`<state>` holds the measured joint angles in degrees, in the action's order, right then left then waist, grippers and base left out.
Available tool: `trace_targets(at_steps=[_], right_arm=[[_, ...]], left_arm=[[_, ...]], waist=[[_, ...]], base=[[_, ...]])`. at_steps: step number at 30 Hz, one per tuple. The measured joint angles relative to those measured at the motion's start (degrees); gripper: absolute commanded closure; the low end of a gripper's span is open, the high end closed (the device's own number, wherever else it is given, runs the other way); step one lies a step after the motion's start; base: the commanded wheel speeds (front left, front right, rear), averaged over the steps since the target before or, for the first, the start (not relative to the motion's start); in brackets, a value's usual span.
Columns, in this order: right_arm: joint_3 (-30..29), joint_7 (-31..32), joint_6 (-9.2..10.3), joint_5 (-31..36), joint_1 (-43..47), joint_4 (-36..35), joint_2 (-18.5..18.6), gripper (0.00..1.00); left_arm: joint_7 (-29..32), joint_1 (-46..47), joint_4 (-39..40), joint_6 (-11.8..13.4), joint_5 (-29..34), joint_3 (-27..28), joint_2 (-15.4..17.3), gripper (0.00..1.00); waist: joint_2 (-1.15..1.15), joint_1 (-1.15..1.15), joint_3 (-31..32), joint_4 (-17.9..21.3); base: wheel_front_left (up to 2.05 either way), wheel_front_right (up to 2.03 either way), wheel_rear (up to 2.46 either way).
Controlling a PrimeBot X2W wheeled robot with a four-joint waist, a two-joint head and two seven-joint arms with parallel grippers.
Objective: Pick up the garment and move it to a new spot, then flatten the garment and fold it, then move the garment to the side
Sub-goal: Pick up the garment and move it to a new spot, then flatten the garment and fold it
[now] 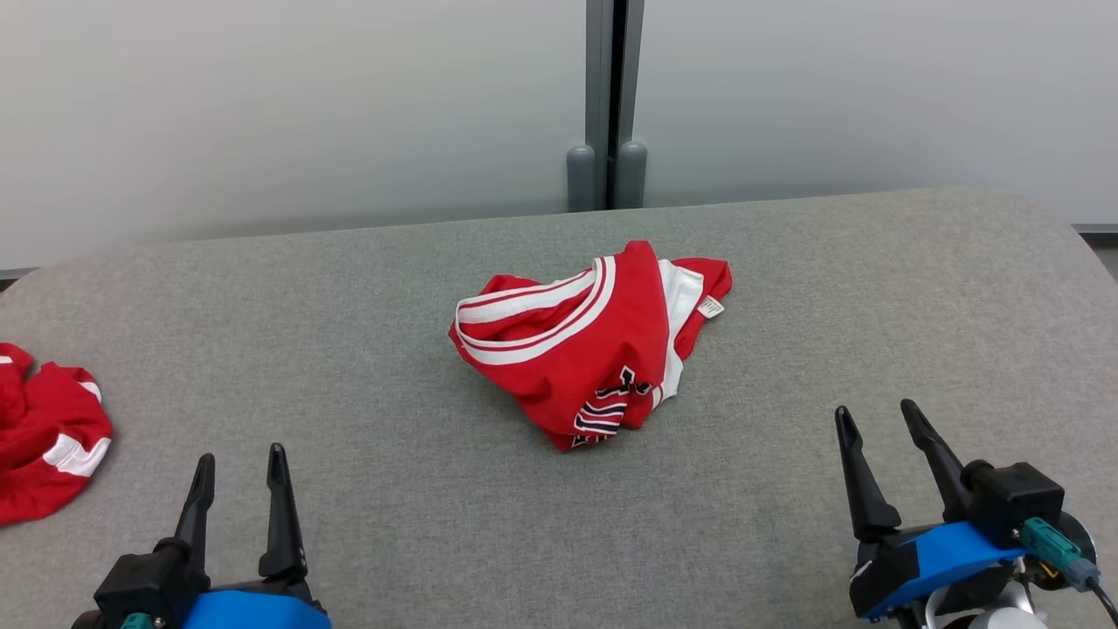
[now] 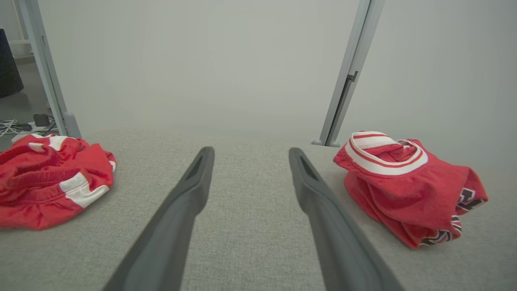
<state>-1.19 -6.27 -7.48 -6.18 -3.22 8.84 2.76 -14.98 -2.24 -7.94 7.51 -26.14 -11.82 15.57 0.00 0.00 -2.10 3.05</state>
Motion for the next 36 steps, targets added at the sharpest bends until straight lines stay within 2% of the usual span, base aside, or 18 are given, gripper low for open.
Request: trace_targets(at_steps=[19, 23, 26, 29, 31, 36], right_arm=[[0.9, -0.1, 0.0, -1.0, -0.1, 0.8, 0.0, 0.0], [1.1, 0.8, 0.0, -0.9, -2.9, 0.7, 0.0, 0.0], [2.1, 5.3, 0.0, -1.0, -7.9, 1.5, 0.0, 0.0], [2.7, 12.4, 0.0, -1.4, -14.2, 4.8, 0.0, 0.0], [2.6, 16.6, 0.0, -1.1, -19.7, 8.1, 0.0, 0.0], [2.1, 22.2, 0.0, 0.3, -32.5, 18.0, 0.5, 0.0]], left_arm=[[0.8, -0.9, 0.4, -1.0, 0.2, -1.4, 0.1, 0.0], [1.3, 0.0, 1.2, -0.7, 0.0, -1.5, 0.1, 0.0], [1.7, 1.2, 2.1, -0.5, 0.2, -1.7, 0.3, 0.0], [2.1, 2.9, 3.0, -0.6, 0.6, -2.1, 0.5, 0.0], [2.3, 4.3, 3.6, -0.9, 1.0, -2.5, 0.5, 0.0], [2.5, 7.7, 4.2, -2.0, 2.1, -4.3, 0.4, 0.0]], waist=[[0.0, 0.0, -0.5, -0.9], [0.0, 0.0, -1.8, -0.9], [0.0, 0.01, -3.3, -0.9], [0.0, 0.01, -5.1, -1.3], [0.0, 0.01, -6.4, -1.8], [0.0, 0.02, -10.0, -4.3]], base=[[0.0, 0.0, 0.0], [0.0, 0.0, 0.0], [0.0, 0.0, 0.0], [0.0, 0.0, 0.0], [0.0, 0.0, 0.0], [0.0, 0.0, 0.0]])
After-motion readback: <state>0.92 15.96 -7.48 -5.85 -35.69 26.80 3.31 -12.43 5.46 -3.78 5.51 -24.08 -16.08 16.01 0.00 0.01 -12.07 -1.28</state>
